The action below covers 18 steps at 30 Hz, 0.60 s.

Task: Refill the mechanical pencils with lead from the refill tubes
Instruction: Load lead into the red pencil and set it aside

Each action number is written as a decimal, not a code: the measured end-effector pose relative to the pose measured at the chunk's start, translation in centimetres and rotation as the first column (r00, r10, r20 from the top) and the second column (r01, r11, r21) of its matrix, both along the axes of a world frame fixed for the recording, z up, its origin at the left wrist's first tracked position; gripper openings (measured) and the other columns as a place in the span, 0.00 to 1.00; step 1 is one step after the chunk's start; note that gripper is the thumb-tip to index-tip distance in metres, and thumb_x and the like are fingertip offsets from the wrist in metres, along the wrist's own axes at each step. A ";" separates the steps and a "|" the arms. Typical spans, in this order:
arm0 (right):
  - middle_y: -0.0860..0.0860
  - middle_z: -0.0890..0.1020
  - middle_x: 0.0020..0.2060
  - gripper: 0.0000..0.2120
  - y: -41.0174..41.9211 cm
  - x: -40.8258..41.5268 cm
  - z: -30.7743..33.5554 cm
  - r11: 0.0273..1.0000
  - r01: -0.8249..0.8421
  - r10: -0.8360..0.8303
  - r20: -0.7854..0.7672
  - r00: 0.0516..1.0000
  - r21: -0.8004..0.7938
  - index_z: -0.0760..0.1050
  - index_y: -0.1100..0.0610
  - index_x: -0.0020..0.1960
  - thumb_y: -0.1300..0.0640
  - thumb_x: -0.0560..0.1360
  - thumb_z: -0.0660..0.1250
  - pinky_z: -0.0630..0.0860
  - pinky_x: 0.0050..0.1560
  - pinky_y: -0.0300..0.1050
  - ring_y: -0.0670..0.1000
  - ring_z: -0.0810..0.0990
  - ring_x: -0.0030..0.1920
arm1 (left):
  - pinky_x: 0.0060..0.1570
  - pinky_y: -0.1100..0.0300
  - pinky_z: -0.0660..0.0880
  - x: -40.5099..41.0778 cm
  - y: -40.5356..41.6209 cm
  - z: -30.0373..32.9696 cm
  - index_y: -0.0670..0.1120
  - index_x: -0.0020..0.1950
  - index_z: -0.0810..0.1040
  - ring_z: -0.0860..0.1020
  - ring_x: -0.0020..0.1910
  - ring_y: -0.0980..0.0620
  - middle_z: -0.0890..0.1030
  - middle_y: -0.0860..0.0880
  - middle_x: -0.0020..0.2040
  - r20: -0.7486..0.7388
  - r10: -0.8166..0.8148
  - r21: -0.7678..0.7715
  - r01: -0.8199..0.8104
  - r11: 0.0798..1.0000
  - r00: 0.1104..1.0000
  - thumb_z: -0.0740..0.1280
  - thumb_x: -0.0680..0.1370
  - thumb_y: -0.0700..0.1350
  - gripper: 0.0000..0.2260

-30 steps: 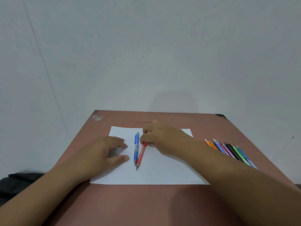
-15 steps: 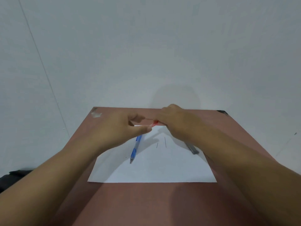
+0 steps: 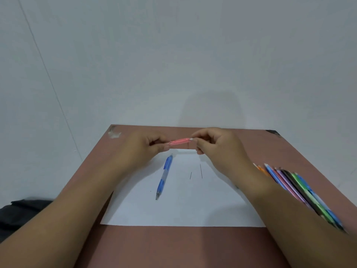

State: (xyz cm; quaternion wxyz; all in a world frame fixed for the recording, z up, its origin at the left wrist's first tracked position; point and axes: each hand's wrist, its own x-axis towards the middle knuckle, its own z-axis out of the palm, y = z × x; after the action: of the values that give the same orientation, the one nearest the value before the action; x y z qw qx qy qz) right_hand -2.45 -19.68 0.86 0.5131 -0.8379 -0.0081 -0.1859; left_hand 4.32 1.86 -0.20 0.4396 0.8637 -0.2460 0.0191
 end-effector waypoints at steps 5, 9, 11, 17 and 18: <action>0.49 0.85 0.36 0.05 -0.7 0.2 -0.3 0.998 0.006 -0.005 0.010 1.000 -0.055 0.83 0.50 0.46 0.59 0.77 0.71 0.79 0.44 0.41 0.48 0.84 0.40 | 0.33 0.68 0.65 0.6 0.5 -1.0 0.52 0.47 0.85 0.70 0.33 0.55 0.82 0.42 0.41 0.059 -0.008 -0.010 0.009 1.000 0.998 0.71 0.79 0.45 0.03; 0.40 0.84 0.42 0.08 -2.7 0.6 -0.7 0.904 0.032 -0.047 -0.025 0.999 -0.426 0.84 0.48 0.47 0.59 0.79 0.69 0.77 0.46 0.34 0.40 0.81 0.44 | 0.35 0.70 0.67 0.9 1.3 -0.9 0.52 0.46 0.84 0.73 0.33 0.59 0.81 0.52 0.38 0.135 -0.016 0.057 0.009 0.998 0.991 0.71 0.79 0.45 0.04; 0.41 0.85 0.46 0.09 -3.4 0.9 -0.9 0.842 -0.003 -0.045 -0.076 0.996 -0.540 0.85 0.50 0.50 0.60 0.79 0.67 0.75 0.46 0.30 0.41 0.80 0.45 | 0.39 0.67 0.70 0.9 1.4 -0.9 0.56 0.48 0.85 0.77 0.38 0.58 0.82 0.56 0.40 0.150 -0.022 0.072 0.011 0.997 0.988 0.72 0.78 0.45 0.05; 0.43 0.81 0.46 0.11 -3.5 1.2 -1.2 0.750 -0.077 0.001 -0.115 0.993 -0.657 0.85 0.52 0.57 0.61 0.79 0.66 0.66 0.44 0.21 0.44 0.79 0.50 | 0.45 0.71 0.72 1.2 1.5 -1.1 0.66 0.45 0.79 0.79 0.46 0.64 0.81 0.68 0.45 0.183 -0.064 0.133 0.040 0.990 0.981 0.72 0.78 0.45 0.14; 0.41 0.79 0.45 0.12 -3.4 1.2 -1.3 0.738 -0.087 0.011 -0.116 0.993 -0.669 0.85 0.53 0.58 0.61 0.80 0.66 0.65 0.45 0.21 0.44 0.78 0.51 | 0.44 0.73 0.71 1.3 1.5 -1.1 0.67 0.44 0.78 0.78 0.46 0.64 0.81 0.68 0.45 0.189 -0.069 0.133 0.044 0.990 0.980 0.73 0.78 0.44 0.15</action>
State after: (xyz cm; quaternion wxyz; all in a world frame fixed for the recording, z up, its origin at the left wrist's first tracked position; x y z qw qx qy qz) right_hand -1.23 -23.07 -0.45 0.1808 -0.9745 -0.0699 -0.1128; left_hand 5.58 3.36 -1.34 0.3578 0.8768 -0.3126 0.0744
